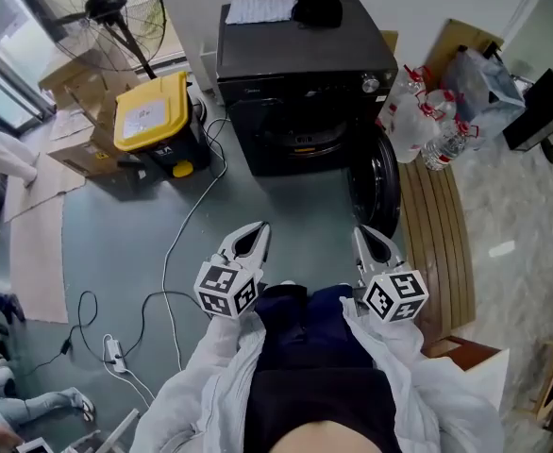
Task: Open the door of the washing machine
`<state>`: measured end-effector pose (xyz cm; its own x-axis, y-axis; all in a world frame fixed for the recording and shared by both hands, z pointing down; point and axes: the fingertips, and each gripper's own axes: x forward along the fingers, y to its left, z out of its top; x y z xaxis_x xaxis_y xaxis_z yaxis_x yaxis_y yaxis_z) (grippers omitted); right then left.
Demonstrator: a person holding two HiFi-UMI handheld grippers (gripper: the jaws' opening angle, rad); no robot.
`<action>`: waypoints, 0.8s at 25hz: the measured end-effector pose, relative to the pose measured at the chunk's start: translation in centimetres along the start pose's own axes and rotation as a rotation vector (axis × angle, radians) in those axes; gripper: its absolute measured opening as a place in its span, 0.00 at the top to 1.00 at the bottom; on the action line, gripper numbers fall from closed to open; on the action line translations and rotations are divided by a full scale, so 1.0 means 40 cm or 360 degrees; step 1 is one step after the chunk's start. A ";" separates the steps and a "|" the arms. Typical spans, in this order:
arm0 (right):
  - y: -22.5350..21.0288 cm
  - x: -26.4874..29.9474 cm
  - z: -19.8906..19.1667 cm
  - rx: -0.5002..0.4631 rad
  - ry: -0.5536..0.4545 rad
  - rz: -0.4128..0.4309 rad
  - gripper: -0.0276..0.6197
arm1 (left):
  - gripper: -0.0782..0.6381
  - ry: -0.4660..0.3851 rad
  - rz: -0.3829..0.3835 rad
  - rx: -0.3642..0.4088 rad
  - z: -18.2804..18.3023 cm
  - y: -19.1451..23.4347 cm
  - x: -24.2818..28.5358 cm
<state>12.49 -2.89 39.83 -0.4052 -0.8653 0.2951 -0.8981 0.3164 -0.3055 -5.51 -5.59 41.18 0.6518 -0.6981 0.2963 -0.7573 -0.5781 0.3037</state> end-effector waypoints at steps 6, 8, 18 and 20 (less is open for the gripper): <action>0.009 -0.009 -0.015 -0.0010 0.0011 -0.0029 0.94 | 0.89 0.0024 0.0013 0.0046 -0.019 0.010 -0.004; 0.012 -0.008 -0.022 -0.0006 0.0016 -0.0033 0.94 | 0.89 0.0031 0.0006 0.0049 -0.026 0.011 -0.005; 0.018 0.001 -0.042 -0.0002 0.0046 -0.0043 0.94 | 0.89 0.0072 0.0013 0.0052 -0.051 0.023 -0.014; 0.021 0.004 -0.048 -0.0001 0.0054 -0.0040 0.94 | 0.89 0.0075 0.0016 0.0046 -0.054 0.028 -0.013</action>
